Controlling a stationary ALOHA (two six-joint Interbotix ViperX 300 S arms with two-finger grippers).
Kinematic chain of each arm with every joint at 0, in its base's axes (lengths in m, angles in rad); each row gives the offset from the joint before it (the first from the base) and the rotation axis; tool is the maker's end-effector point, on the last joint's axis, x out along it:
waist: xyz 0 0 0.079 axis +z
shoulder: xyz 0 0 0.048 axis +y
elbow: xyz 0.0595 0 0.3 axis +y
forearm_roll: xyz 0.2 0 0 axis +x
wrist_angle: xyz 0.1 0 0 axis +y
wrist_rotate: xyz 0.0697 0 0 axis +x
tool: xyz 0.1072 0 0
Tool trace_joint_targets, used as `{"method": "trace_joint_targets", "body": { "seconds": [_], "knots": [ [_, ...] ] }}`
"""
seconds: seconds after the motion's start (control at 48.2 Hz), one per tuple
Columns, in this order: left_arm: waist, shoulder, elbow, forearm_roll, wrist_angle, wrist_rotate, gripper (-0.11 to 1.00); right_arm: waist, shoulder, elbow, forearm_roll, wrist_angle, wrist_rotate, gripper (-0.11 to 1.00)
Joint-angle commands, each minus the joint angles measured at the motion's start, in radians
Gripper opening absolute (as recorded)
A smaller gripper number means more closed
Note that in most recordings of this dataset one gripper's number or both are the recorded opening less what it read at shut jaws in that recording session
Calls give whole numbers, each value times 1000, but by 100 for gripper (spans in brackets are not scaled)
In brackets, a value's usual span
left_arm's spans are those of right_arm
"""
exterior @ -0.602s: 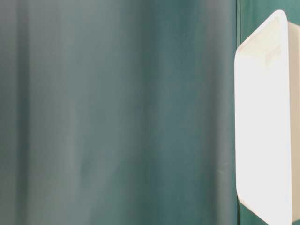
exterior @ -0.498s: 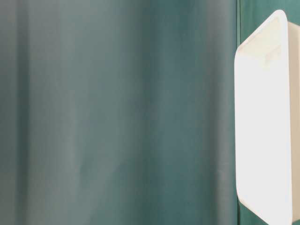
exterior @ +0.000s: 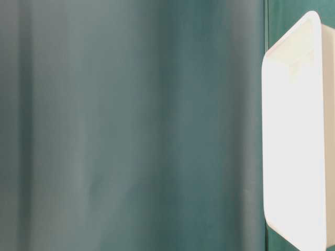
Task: Put the tape alternately from left to right into the white case.
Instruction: 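Raise both grippers from rest and open them over the table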
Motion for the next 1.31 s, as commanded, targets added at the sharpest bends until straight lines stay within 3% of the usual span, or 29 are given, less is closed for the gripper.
{"method": "trace_joint_targets", "body": {
  "seconds": [0.0,0.041,0.124,0.207,0.332,0.415,0.622,0.933,1.286],
  "knots": [
    [-3,8,-17,-3,-6,0,2,-5,12,-9,0,-5,2,-5],
    [-3,8,-14,-5,-5,0,4,-6,15,-8,0,-5,2,-2],
    [-8,11,-8,-3,5,-6,18,-8,18,-3,0,-6,2,11],
    [-8,11,-9,-3,23,-8,43,-9,18,2,0,-6,3,30],
    [-9,11,-12,-5,38,-8,78,-14,18,6,0,-5,5,68],
    [-8,11,-14,-3,40,-8,95,-18,18,6,0,-6,5,86],
    [-8,32,-20,-5,52,-9,97,-20,38,6,0,0,5,87],
    [-8,213,-84,-5,64,-8,97,-21,178,-34,0,2,6,87],
    [-8,331,-143,-5,184,-11,97,-21,345,-107,0,23,8,86]
  ]
}}
